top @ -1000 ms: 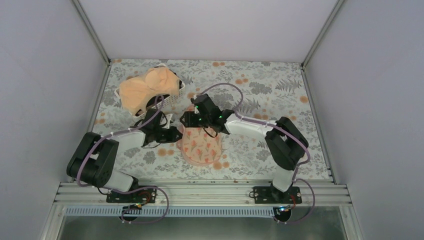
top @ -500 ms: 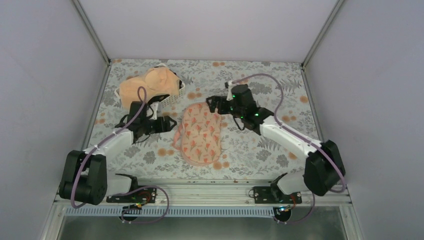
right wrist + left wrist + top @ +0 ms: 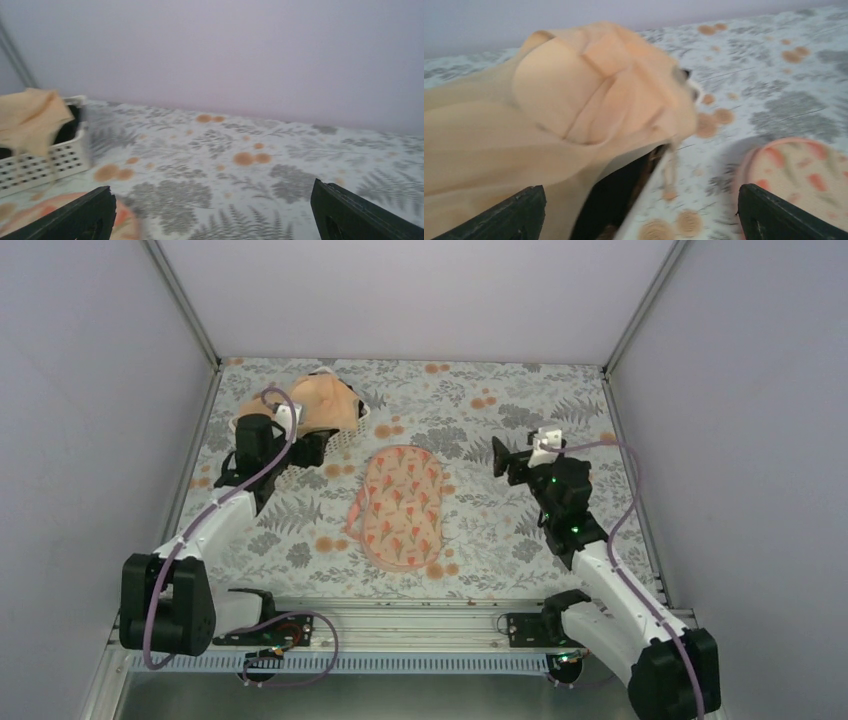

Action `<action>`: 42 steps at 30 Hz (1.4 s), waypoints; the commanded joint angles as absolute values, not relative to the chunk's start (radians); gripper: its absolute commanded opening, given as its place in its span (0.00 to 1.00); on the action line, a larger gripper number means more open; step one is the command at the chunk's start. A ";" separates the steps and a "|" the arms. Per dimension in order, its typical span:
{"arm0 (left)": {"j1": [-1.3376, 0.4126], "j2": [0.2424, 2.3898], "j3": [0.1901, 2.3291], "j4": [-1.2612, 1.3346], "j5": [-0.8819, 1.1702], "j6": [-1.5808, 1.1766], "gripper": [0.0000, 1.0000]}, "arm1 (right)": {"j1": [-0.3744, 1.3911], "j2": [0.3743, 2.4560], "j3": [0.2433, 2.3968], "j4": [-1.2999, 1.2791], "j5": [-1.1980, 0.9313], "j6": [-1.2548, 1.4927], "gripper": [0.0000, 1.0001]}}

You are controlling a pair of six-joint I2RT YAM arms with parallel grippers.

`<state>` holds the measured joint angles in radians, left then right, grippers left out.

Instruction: Unzip the laundry bag and remove the bra

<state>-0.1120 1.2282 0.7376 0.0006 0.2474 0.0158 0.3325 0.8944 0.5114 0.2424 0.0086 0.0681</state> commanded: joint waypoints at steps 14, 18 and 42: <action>-0.058 1.322 0.244 1.012 0.135 0.163 1.00 | 0.028 1.186 0.286 0.825 -0.180 -0.048 1.00; -0.054 1.354 0.197 1.127 0.138 0.187 1.00 | 0.025 1.285 0.246 0.965 -0.202 -0.053 1.00; 0.037 1.555 0.183 1.364 0.305 0.176 1.00 | -0.058 1.526 0.271 1.217 -0.332 -0.047 1.00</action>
